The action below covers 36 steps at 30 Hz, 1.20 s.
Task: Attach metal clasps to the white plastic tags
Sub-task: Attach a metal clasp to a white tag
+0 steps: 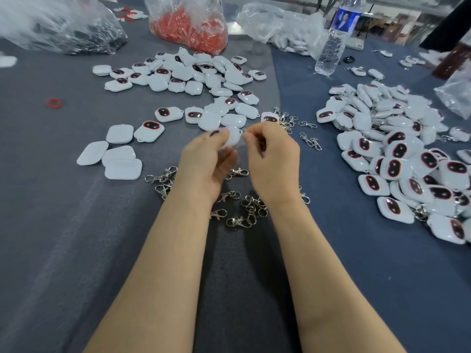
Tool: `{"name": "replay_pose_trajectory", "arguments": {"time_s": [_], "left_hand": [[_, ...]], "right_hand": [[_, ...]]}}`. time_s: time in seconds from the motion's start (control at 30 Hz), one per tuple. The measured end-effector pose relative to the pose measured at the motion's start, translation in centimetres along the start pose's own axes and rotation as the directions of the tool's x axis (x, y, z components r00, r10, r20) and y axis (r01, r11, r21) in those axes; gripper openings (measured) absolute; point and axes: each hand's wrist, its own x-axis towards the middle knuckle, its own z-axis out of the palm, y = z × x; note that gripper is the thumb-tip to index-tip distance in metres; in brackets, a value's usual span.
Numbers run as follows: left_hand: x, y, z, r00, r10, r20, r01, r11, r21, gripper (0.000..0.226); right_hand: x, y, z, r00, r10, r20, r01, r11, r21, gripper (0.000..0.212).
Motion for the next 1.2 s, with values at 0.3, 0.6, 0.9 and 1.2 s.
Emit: {"name": "replay_pose_trajectory", "arguments": {"time_s": [0.3, 0.6, 0.9, 1.2], "left_hand": [[0.0, -1.4, 0.1, 0.709, 0.645, 0.286, -0.614, 0.363, 0.701, 0.016], [0.3, 0.2, -0.4, 0.972, -0.213, 0.098, 0.232, 0.938, -0.256, 0.013], [0.2, 0.2, -0.6, 0.919, -0.323, 0.226, 0.387, 0.852, -0.352, 0.042], [0.2, 0.3, -0.6, 0.893, -0.337, 0.299, 0.435, 0.817, -0.378, 0.024]], "right_hand": [[0.2, 0.5, -0.4, 0.969, 0.149, 0.195, -0.14, 0.988, -0.06, 0.008], [0.2, -0.4, -0.2, 0.979, 0.181, 0.092, -0.202, 0.916, 0.348, 0.013], [0.2, -0.7, -0.3, 0.978, 0.183, 0.098, -0.207, 0.907, 0.367, 0.006], [0.0, -0.3, 0.0, 0.991, 0.127, 0.027, -0.13, 0.951, 0.282, 0.009]]}}
